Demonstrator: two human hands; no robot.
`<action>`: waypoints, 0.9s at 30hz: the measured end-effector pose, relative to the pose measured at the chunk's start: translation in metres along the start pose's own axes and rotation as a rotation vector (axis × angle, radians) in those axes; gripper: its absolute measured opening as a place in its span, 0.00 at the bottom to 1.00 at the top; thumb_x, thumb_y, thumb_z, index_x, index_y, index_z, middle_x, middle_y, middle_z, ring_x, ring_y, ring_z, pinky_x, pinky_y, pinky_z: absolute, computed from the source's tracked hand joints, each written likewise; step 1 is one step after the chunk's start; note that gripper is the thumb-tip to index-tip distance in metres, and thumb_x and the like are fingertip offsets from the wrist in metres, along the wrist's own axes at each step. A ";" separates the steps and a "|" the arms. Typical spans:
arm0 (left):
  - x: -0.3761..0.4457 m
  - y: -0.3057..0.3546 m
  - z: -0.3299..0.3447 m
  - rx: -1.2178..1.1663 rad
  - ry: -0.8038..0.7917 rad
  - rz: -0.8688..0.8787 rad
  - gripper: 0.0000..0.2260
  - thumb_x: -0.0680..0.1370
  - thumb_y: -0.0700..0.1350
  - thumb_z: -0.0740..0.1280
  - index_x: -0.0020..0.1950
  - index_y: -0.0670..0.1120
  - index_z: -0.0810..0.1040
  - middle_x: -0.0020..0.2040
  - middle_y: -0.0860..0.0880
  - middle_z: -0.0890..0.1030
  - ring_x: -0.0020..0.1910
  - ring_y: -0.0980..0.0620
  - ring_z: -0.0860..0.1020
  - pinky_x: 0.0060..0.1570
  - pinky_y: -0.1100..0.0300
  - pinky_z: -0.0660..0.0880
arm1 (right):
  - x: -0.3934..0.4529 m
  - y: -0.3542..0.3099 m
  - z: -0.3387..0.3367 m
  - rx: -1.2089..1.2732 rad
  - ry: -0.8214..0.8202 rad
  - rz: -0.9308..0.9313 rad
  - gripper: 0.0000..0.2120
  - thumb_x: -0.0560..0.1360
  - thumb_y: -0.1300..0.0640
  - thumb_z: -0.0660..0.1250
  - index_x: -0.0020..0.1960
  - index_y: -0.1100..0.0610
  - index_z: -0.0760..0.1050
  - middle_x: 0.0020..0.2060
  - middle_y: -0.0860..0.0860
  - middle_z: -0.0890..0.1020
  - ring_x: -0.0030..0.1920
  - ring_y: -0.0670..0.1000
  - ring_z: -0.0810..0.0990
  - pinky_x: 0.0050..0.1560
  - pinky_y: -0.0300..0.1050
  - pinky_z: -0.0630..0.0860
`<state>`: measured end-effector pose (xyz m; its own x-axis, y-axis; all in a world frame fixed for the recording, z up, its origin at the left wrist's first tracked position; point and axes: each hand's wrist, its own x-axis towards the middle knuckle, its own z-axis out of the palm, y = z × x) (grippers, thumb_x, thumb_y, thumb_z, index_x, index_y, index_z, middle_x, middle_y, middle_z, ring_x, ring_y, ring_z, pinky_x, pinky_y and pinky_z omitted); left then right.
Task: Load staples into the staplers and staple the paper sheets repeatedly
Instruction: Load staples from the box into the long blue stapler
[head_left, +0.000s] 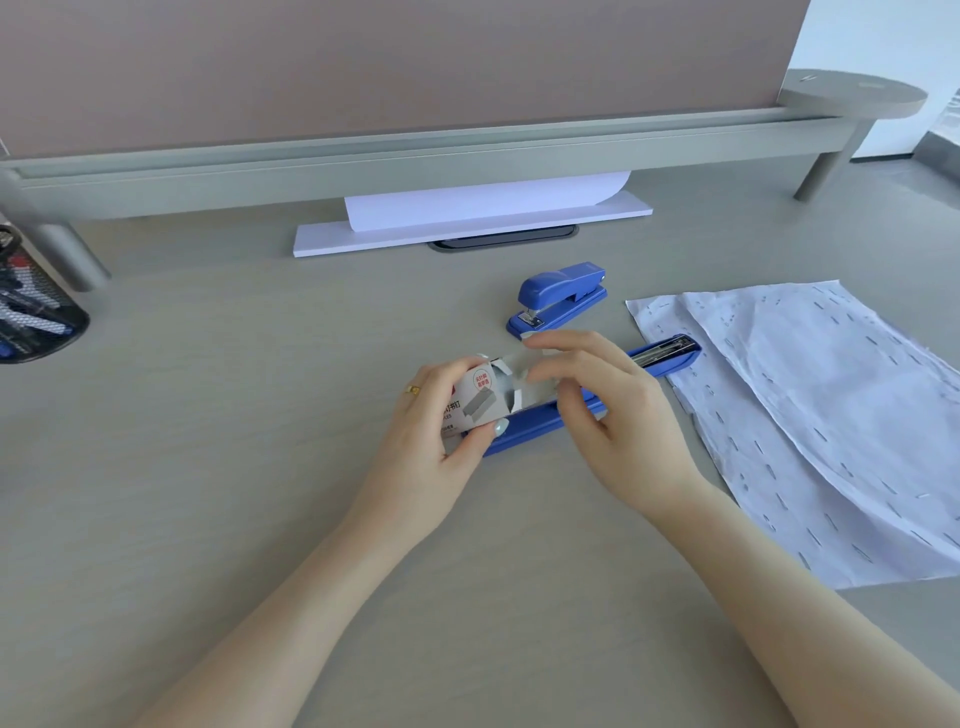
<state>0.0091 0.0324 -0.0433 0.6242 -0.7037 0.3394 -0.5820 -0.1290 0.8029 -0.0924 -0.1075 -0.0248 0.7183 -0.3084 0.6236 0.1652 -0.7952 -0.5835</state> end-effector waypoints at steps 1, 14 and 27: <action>0.000 0.000 0.000 -0.006 0.002 -0.005 0.18 0.75 0.40 0.67 0.60 0.56 0.68 0.54 0.61 0.72 0.55 0.64 0.69 0.50 0.77 0.65 | 0.000 0.001 0.001 -0.019 -0.005 -0.015 0.15 0.71 0.70 0.56 0.46 0.57 0.78 0.55 0.43 0.75 0.46 0.39 0.75 0.43 0.37 0.72; 0.000 0.000 -0.001 0.044 -0.021 0.008 0.18 0.74 0.38 0.66 0.62 0.51 0.70 0.52 0.62 0.70 0.54 0.58 0.71 0.48 0.77 0.65 | -0.001 -0.006 0.003 0.169 -0.102 0.192 0.18 0.71 0.59 0.56 0.55 0.50 0.78 0.57 0.43 0.72 0.48 0.43 0.72 0.49 0.28 0.69; 0.000 0.000 0.000 0.130 -0.033 0.049 0.20 0.73 0.37 0.67 0.63 0.50 0.70 0.53 0.62 0.69 0.57 0.58 0.68 0.51 0.78 0.63 | 0.000 -0.004 0.004 0.129 -0.104 0.158 0.11 0.69 0.55 0.60 0.49 0.50 0.77 0.54 0.38 0.71 0.53 0.41 0.73 0.52 0.33 0.71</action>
<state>0.0092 0.0320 -0.0437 0.5773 -0.7338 0.3581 -0.6749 -0.1820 0.7151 -0.0908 -0.1021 -0.0244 0.8067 -0.3629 0.4664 0.1255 -0.6660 -0.7353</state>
